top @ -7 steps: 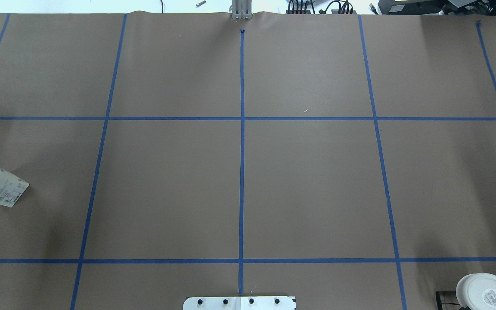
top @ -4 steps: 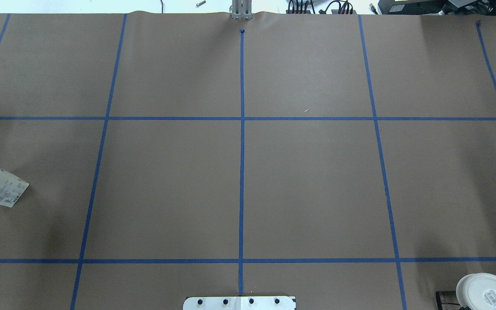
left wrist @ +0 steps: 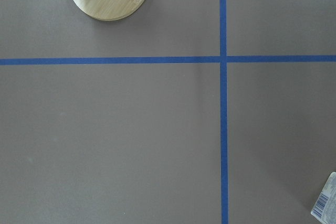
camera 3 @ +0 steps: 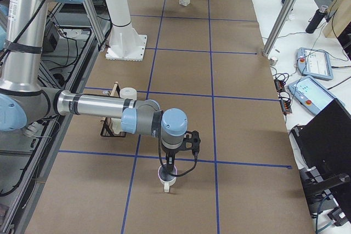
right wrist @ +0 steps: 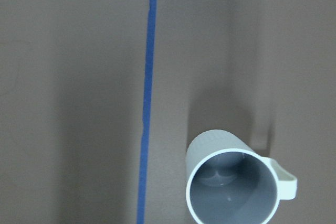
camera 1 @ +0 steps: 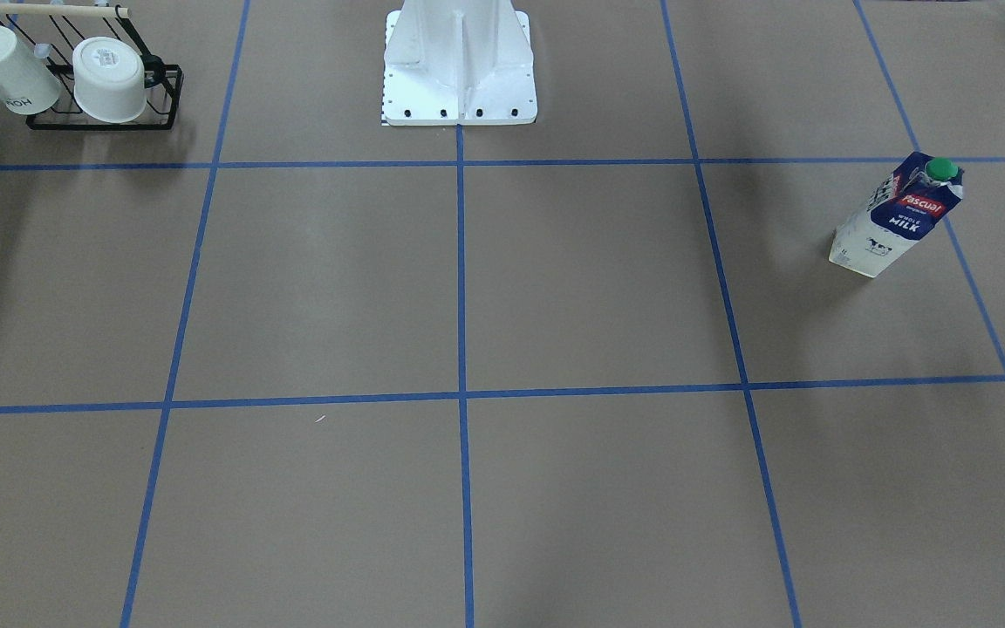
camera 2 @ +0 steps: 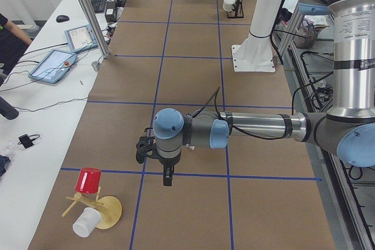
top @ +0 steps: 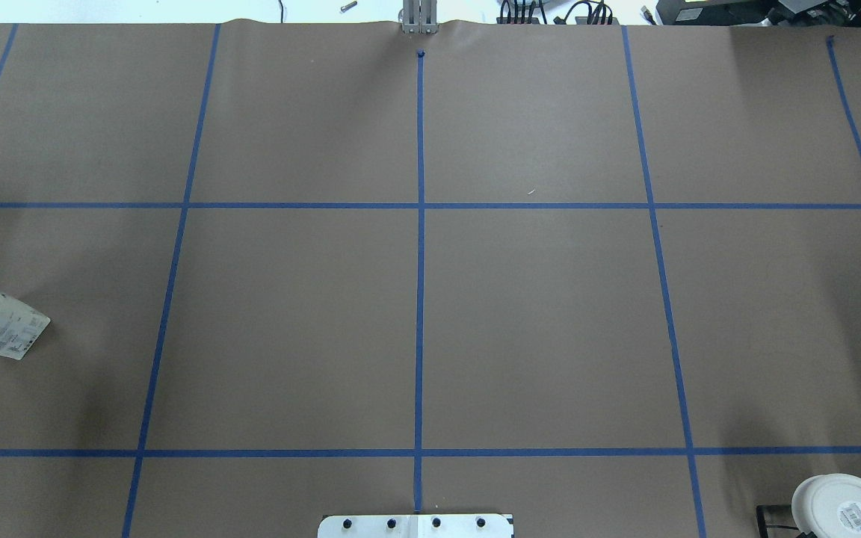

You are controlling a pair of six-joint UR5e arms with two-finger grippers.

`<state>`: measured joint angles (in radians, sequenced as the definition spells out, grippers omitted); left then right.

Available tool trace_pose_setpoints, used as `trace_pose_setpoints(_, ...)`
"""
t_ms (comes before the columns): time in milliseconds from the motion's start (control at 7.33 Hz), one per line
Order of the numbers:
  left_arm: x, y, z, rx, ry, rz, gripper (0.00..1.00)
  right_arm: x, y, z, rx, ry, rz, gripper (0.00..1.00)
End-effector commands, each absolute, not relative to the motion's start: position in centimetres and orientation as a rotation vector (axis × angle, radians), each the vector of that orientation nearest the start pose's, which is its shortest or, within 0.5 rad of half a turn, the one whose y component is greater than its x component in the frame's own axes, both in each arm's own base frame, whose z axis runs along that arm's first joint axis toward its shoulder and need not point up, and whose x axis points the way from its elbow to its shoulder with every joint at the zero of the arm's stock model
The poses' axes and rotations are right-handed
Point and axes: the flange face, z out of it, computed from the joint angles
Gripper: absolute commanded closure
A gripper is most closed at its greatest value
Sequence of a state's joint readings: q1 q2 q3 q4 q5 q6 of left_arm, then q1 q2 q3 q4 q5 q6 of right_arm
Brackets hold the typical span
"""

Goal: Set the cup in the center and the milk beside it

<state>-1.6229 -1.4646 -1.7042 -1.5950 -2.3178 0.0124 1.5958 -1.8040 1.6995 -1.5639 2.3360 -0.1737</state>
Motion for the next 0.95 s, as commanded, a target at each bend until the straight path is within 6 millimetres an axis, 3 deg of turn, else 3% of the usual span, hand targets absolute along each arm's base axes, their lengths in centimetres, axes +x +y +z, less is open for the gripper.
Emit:
trace_pose_setpoints(0,-8.9,-44.7,64.0,0.08,0.745,-0.016,0.02,8.2,-37.0,76.0,0.009,-0.759,-0.162,0.0)
trace_pose_setpoints(273,-8.9,-44.7,63.9,0.081,0.745,-0.016,0.02,7.9,-36.1,76.8,-0.104,-0.801,0.084,0.0)
trace_pose_setpoints(545,-8.9,-44.8,63.9,0.082,0.745,-0.015,0.02,8.5,-34.9,77.3,-0.137,-0.806,0.169,0.0)
trace_pose_setpoints(818,-8.9,-45.1,63.5,0.09,0.744,-0.012,0.02,8.4,-34.3,77.8,-0.226,-0.788,0.362,0.0)
